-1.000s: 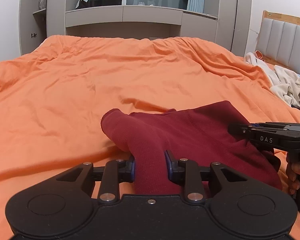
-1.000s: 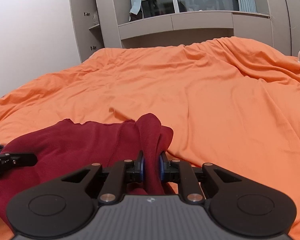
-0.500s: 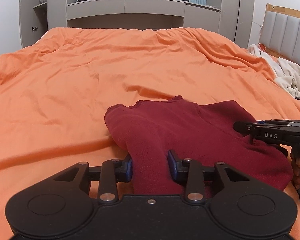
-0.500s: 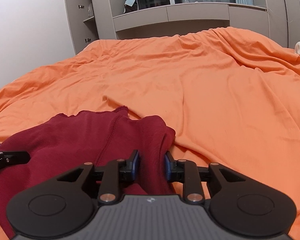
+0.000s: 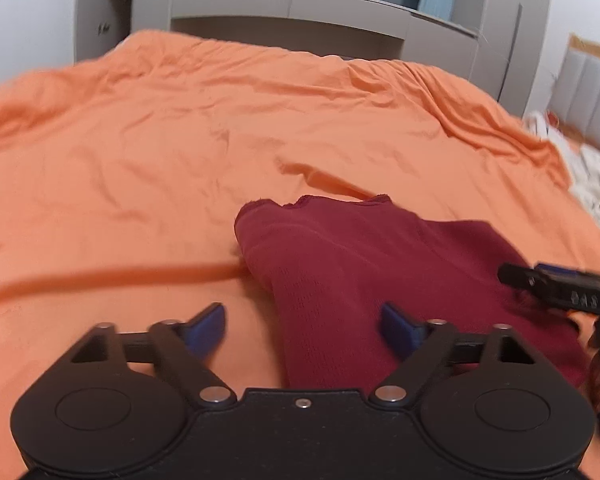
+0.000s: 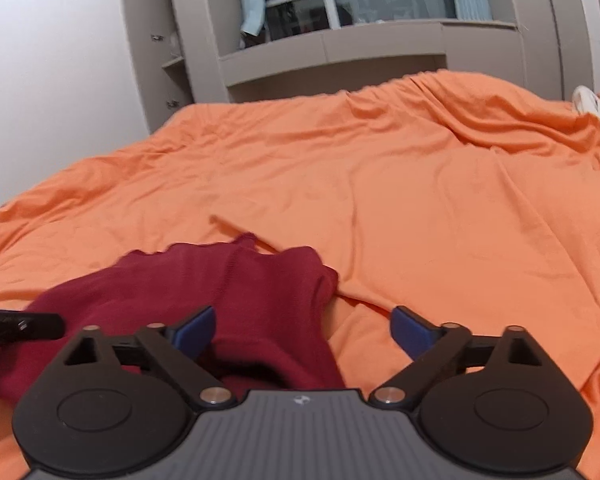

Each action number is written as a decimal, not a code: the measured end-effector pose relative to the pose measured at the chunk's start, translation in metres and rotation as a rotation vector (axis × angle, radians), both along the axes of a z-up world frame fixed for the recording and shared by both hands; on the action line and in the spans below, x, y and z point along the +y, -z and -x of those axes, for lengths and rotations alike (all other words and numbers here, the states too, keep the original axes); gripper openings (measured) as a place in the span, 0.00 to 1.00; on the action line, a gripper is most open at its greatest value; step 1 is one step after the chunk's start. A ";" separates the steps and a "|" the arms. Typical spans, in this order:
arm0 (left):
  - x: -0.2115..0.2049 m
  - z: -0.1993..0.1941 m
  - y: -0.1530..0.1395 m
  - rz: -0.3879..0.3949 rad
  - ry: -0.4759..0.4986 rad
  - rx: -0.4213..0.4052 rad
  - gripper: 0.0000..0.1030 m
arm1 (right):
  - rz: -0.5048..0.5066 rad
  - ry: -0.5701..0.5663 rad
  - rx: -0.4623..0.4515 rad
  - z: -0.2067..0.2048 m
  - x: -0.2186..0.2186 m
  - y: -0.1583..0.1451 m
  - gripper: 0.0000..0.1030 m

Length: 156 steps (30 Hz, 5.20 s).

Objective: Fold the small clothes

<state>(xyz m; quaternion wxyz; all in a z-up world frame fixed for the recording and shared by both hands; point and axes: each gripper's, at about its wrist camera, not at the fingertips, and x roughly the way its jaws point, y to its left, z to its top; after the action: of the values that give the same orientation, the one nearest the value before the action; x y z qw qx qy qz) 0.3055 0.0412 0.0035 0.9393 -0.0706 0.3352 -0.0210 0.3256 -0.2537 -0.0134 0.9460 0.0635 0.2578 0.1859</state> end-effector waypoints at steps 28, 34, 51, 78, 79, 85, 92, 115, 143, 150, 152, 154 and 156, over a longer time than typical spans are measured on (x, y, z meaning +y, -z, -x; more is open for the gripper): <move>-0.005 0.065 -0.002 -0.013 -0.055 -0.120 0.99 | 0.244 -0.049 -0.084 0.064 0.021 0.010 1.00; -0.007 0.075 -0.002 -0.009 -0.082 -0.141 0.99 | 0.246 -0.036 -0.124 0.074 0.020 0.006 1.00; -0.026 0.136 -0.020 -0.013 -0.079 -0.311 0.99 | 0.025 0.047 -0.320 0.154 -0.009 -0.024 1.00; -0.046 0.266 0.000 -0.095 -0.039 -0.414 0.99 | -0.029 0.133 -0.371 0.276 -0.029 -0.006 1.00; -0.046 0.268 0.001 -0.093 -0.038 -0.413 0.99 | -0.025 0.134 -0.372 0.277 -0.028 -0.005 1.00; -0.049 0.271 0.004 -0.100 -0.024 -0.402 0.99 | -0.019 0.127 -0.368 0.277 -0.026 -0.005 1.00; -0.049 0.271 0.004 -0.099 -0.025 -0.396 0.99 | -0.012 0.125 -0.363 0.275 -0.024 -0.004 1.00; -0.049 0.267 0.006 -0.104 -0.027 -0.381 0.99 | -0.007 0.121 -0.359 0.275 -0.023 -0.004 1.00; -0.049 0.265 0.008 -0.107 -0.029 -0.377 0.99 | 0.002 0.118 -0.356 0.275 -0.022 -0.001 1.00; -0.049 0.265 0.008 -0.106 -0.029 -0.377 0.99 | 0.002 0.118 -0.356 0.275 -0.022 -0.001 1.00; -0.049 0.266 0.008 -0.107 -0.029 -0.377 0.99 | 0.002 0.119 -0.356 0.275 -0.022 -0.001 1.00; -0.049 0.265 0.008 -0.106 -0.029 -0.377 0.99 | 0.002 0.119 -0.356 0.275 -0.022 -0.001 1.00; -0.049 0.266 0.008 -0.106 -0.030 -0.377 0.99 | 0.003 0.118 -0.356 0.275 -0.022 -0.001 1.00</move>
<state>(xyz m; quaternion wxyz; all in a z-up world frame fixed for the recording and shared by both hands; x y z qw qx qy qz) 0.0400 -0.0073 -0.0044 0.9880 -0.0208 0.1529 -0.0023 0.0503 -0.2758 -0.0124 0.9860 0.0434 0.0825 0.1381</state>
